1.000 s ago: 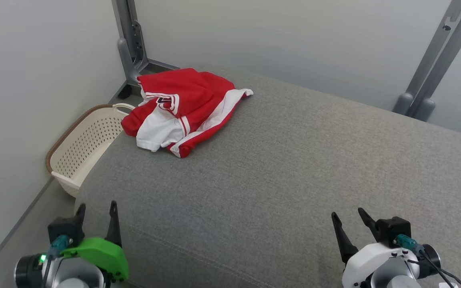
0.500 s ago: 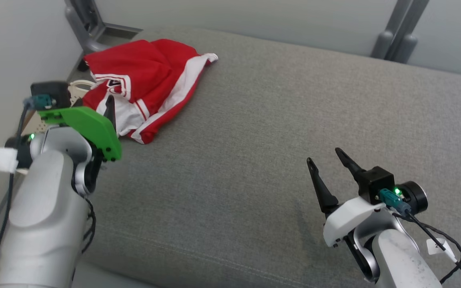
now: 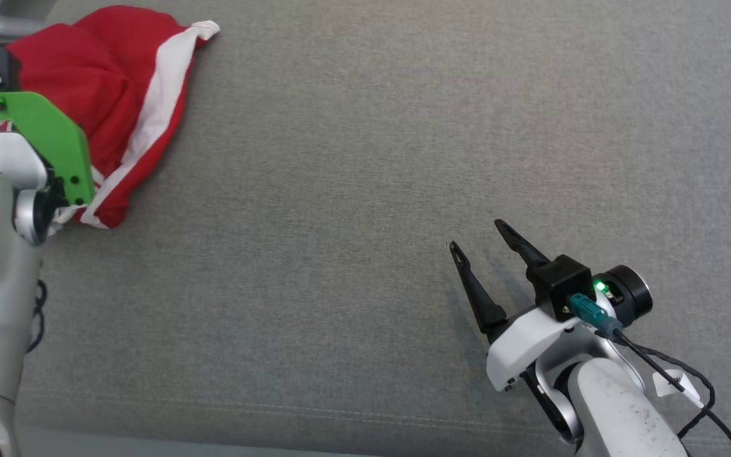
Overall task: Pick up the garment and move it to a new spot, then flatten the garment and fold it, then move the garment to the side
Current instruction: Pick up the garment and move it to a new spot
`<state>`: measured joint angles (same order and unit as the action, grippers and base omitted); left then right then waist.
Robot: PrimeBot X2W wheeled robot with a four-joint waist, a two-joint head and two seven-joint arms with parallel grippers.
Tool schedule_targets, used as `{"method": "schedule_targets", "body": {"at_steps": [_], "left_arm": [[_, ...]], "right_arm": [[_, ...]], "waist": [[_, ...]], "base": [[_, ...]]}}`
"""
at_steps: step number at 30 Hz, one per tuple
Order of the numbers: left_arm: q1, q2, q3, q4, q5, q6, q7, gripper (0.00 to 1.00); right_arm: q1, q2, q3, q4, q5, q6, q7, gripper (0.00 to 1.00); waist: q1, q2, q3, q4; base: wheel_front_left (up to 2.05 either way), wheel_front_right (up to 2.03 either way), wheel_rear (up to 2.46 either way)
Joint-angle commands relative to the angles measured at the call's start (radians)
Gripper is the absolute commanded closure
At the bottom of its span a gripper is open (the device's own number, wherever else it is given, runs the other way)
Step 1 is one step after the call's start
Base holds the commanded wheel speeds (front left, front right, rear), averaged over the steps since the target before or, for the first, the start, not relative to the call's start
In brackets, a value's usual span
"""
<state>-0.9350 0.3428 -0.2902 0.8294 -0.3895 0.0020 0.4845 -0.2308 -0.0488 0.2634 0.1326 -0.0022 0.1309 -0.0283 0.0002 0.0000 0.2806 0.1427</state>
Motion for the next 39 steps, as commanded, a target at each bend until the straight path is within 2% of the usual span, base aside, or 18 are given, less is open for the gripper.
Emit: {"method": "schedule_targets", "body": {"at_steps": [1, 6, 7, 9, 16, 19, 25, 34, 39], "left_arm": [[-0.024, 0.027, -0.005, 0.007, 0.017, 0.011, 0.01, 0.0], [-0.04, 0.069, -0.015, 0.029, 0.043, 0.043, 0.032, 0.0], [-0.044, 0.076, -0.012, 0.033, 0.043, 0.055, 0.032, 0.5], [-0.042, 0.074, 0.0, 0.034, 0.029, 0.067, 0.019, 1.0], [-0.013, 0.077, -0.01, 0.03, 0.033, 0.071, -0.014, 1.0], [-0.022, 0.084, -0.012, 0.014, 0.042, 0.078, -0.061, 1.0], [-0.041, 0.075, -0.023, -0.016, 0.041, 0.046, -0.129, 1.0], [-0.089, -0.004, -0.042, -0.097, 0.02, 0.016, -0.23, 1.0], [-0.114, -0.042, -0.118, -0.154, 0.068, -0.014, -0.247, 1.0]], "right_arm": [[-0.009, -0.003, 0.005, -0.007, 0.004, 0.0, -0.008, 0.0], [-0.014, -0.003, 0.004, -0.004, -0.003, 0.0, -0.014, 0.0], [-0.011, -0.003, -0.001, 0.0, -0.004, 0.0, -0.018, 0.0], [-0.007, -0.003, -0.004, 0.009, -0.005, 0.0, -0.02, 0.0], [0.006, -0.003, 0.007, 0.037, 0.025, 0.0, -0.035, 0.0], [0.009, -0.003, 0.015, 0.051, 0.044, 0.0, -0.043, 0.0], [0.018, -0.003, 0.007, 0.077, 0.084, 0.0, -0.062, 0.0], [0.06, -0.003, -0.025, 0.128, 0.135, 0.0, -0.082, 0.0], [0.083, -0.003, -0.039, 0.147, 0.162, 0.0, -0.095, 0.0]], "waist": [[-0.0002, 0.0, 0.086, -0.092], [-0.0002, 0.0, 0.106, -0.117], [-0.0002, 0.0, 0.106, -0.119], [-0.0002, 0.0, 0.1, -0.119], [-0.0002, 0.0, 0.036, -0.113], [-0.0002, 0.0, 0.001, -0.116], [-0.0002, 0.0, -0.069, -0.148], [-0.0002, 0.0, -0.191, -0.242], [-0.0002, 0.0, -0.241, -0.31]], "base": [[0.0, 0.0, 0.0], [0.0, 0.0, 0.0], [0.0, 0.0, 0.0], [0.0, 0.0, 0.0], [0.0, 0.0, 0.0], [0.0, 0.0, 0.0], [0.0, 0.0, 0.0], [0.0, 0.0, 0.0], [0.0, 0.0, 0.0]]}}
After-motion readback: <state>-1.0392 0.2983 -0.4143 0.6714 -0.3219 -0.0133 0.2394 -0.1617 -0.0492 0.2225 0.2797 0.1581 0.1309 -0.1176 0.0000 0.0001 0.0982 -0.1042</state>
